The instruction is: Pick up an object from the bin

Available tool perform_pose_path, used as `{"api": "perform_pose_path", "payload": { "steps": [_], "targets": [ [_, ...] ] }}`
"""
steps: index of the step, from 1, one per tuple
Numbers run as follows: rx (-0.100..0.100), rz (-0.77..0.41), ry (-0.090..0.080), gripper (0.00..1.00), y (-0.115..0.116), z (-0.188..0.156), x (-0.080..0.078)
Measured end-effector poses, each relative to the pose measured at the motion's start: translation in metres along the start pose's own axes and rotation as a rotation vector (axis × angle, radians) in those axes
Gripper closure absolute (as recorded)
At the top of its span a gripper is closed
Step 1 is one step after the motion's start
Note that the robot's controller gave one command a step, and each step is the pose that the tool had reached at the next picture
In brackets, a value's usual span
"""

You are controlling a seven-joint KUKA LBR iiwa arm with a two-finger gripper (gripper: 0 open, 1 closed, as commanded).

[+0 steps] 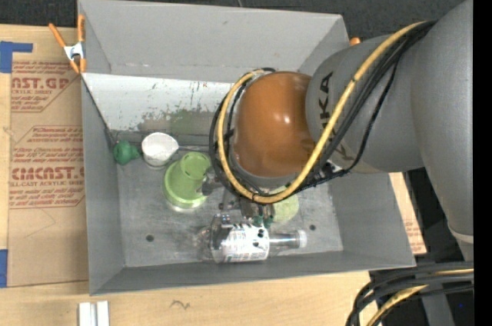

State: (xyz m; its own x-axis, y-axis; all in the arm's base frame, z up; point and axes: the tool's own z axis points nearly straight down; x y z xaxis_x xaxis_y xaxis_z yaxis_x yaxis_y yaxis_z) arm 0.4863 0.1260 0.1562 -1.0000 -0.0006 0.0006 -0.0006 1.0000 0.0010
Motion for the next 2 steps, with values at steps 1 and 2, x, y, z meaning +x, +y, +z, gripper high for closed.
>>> {"api": "perform_pose_path", "payload": {
  "steps": [1,2],
  "targets": [
    [-0.002,-0.132,-0.009,0.0,-0.031,0.044,0.0],
    [0.001,-0.184,0.003,0.0,-0.057,0.052,0.004]
  ]
}}
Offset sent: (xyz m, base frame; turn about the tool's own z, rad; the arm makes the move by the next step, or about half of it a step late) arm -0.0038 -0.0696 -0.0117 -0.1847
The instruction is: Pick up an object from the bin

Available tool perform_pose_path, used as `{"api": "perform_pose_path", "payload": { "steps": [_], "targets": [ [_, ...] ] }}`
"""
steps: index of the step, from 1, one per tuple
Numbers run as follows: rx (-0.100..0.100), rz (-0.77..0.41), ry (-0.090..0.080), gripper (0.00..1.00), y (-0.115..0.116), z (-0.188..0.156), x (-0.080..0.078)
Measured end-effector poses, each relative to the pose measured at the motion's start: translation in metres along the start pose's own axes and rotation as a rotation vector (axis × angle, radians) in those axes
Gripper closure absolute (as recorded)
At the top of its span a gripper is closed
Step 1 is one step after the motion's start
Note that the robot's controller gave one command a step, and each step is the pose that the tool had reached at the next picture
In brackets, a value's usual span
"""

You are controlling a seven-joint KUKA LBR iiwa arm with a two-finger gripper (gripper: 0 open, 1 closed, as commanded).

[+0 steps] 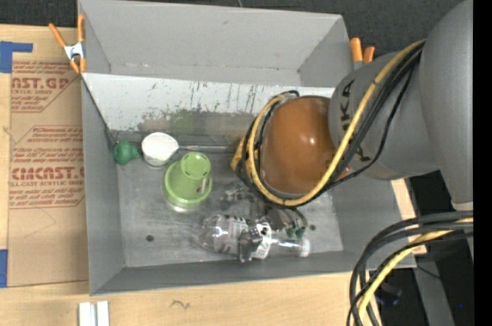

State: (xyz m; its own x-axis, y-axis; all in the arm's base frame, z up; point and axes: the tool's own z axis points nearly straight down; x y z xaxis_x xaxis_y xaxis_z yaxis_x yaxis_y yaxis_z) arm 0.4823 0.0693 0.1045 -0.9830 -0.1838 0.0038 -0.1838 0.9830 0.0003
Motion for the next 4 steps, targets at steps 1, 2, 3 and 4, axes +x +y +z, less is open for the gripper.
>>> {"api": "perform_pose_path", "payload": {
  "steps": [1,2,3,4],
  "targets": [
    [-0.001,0.188,-0.004,0.0,-0.007,-0.013,0.0],
    [0.0,0.055,-0.013,0.0,-0.001,0.029,-0.001],
    [0.001,0.114,-0.027,1.0,0.0,0.038,-0.007],
    [0.001,0.122,-0.027,1.0,0.0,0.037,-0.006]
  ]
}}
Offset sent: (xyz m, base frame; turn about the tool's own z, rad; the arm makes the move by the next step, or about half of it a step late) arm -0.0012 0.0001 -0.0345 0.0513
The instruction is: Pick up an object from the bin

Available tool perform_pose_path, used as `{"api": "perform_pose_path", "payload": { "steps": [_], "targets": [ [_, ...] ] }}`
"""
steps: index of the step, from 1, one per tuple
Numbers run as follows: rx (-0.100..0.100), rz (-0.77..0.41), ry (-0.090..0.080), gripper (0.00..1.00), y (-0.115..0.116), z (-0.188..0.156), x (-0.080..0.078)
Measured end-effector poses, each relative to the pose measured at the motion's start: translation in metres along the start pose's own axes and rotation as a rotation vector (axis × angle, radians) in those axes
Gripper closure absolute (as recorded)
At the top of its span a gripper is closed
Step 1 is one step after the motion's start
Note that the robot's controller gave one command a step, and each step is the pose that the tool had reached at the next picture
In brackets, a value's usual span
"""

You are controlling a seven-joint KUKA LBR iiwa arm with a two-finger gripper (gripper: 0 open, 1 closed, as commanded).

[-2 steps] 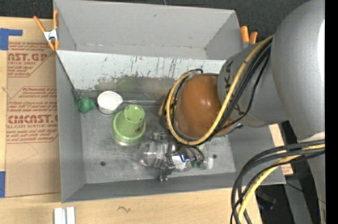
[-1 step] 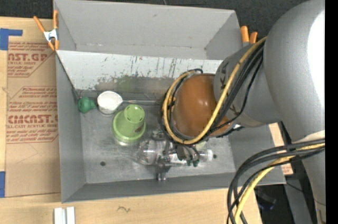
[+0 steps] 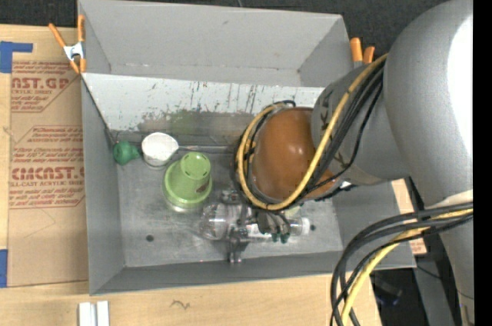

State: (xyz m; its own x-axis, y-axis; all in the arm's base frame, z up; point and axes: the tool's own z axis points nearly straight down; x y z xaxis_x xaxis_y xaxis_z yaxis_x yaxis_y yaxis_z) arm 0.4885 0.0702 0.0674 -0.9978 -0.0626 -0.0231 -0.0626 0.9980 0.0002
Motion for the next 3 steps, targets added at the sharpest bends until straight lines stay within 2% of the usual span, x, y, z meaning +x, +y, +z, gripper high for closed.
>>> {"api": "perform_pose_path", "payload": {
  "steps": [2,3],
  "targets": [
    [0.0,0.001,0.013,1.0,0.0,-0.012,0.001],
    [0.001,0.001,0.025,1.0,0.0,-0.024,0.003]
  ]
}}
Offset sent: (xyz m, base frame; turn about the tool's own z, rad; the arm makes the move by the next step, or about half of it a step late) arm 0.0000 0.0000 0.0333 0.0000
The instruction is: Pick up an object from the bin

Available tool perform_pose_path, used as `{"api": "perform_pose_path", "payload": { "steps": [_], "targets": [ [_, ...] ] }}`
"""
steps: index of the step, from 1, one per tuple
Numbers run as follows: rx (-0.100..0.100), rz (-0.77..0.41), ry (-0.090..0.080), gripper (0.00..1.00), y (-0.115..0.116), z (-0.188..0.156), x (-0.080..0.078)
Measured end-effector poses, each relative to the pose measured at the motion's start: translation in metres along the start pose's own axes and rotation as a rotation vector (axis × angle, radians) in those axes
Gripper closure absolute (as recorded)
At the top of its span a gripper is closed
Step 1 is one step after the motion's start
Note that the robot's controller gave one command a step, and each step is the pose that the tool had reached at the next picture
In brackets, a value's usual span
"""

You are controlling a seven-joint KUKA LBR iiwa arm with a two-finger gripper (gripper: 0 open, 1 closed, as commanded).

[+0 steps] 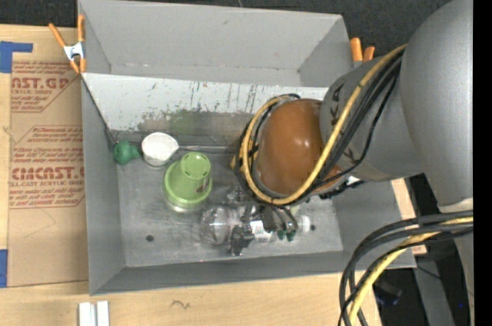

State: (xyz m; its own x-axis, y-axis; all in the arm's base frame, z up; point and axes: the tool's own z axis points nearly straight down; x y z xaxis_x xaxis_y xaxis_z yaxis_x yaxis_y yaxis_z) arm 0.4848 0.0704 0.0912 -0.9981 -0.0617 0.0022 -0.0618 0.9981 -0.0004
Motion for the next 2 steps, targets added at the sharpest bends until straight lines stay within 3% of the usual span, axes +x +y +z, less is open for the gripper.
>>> {"api": "perform_pose_path", "payload": {
  "steps": [2],
  "targets": [
    [0.0,0.0,-0.002,1.0,0.0,-0.034,0.0]
  ]
}}
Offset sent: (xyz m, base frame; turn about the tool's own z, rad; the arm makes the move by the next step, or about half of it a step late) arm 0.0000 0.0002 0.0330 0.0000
